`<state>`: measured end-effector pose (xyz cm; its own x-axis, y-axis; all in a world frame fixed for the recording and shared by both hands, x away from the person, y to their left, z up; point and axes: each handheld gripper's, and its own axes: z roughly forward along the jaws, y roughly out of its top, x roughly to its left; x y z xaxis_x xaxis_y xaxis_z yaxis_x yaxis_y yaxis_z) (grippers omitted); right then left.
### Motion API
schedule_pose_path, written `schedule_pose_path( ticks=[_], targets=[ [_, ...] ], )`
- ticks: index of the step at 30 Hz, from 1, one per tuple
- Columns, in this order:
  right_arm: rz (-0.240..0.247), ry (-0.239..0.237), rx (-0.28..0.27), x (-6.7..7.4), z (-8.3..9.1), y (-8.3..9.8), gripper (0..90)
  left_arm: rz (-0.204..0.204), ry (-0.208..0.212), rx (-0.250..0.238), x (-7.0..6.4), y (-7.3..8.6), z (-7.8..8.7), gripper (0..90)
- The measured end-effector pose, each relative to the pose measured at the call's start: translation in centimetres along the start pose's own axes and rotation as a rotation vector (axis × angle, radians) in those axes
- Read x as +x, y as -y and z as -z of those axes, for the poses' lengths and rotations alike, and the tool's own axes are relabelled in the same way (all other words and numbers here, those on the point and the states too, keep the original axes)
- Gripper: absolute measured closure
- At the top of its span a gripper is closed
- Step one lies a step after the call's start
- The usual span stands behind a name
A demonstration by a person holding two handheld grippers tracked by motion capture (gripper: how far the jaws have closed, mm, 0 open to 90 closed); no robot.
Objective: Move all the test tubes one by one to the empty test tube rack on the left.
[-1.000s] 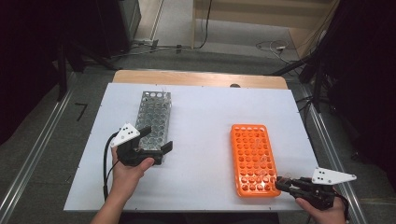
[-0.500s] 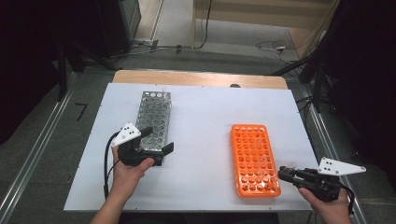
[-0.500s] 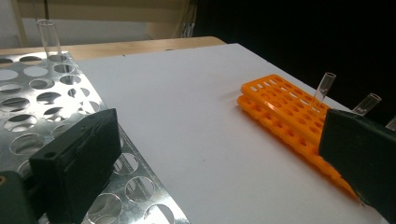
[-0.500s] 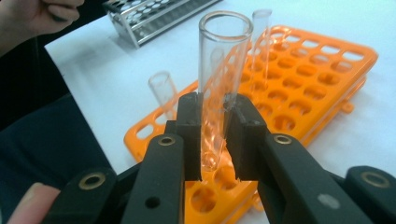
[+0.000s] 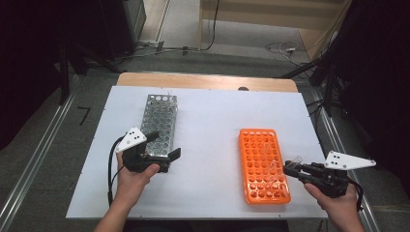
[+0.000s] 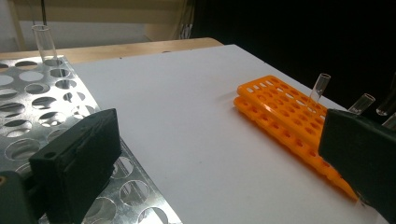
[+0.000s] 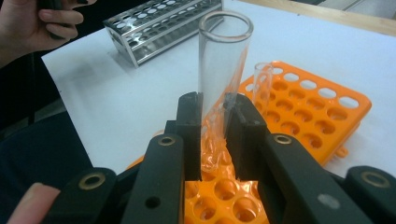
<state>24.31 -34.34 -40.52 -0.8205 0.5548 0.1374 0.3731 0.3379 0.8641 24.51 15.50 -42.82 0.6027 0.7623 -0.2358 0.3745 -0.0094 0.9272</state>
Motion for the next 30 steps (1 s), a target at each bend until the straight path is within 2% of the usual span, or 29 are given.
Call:
schedule_pose_path(
  ticks=[8, 18, 22, 30],
  targets=[
    [0.024, -0.020, -0.005, 0.4, -1.0, -1.5, 74.1, -0.022, 0.007, 0.005, -0.5, -0.3, -0.3, 0.0],
    [0.060, -0.048, 0.006, 1.6, -3.8, -3.9, 74.1, -0.031, 0.029, 0.004, -1.4, -0.9, -0.6, 0.0],
    [0.055, -0.059, -0.001, 2.0, -4.6, -4.4, 74.1, -0.035, 0.041, -0.002, -1.9, -1.4, -0.6, 0.0],
    [0.079, -0.071, 0.033, 3.7, -7.2, -5.3, 74.1, -0.055, 0.108, 0.010, -3.1, -2.6, -1.2, 1.4]
  ],
)
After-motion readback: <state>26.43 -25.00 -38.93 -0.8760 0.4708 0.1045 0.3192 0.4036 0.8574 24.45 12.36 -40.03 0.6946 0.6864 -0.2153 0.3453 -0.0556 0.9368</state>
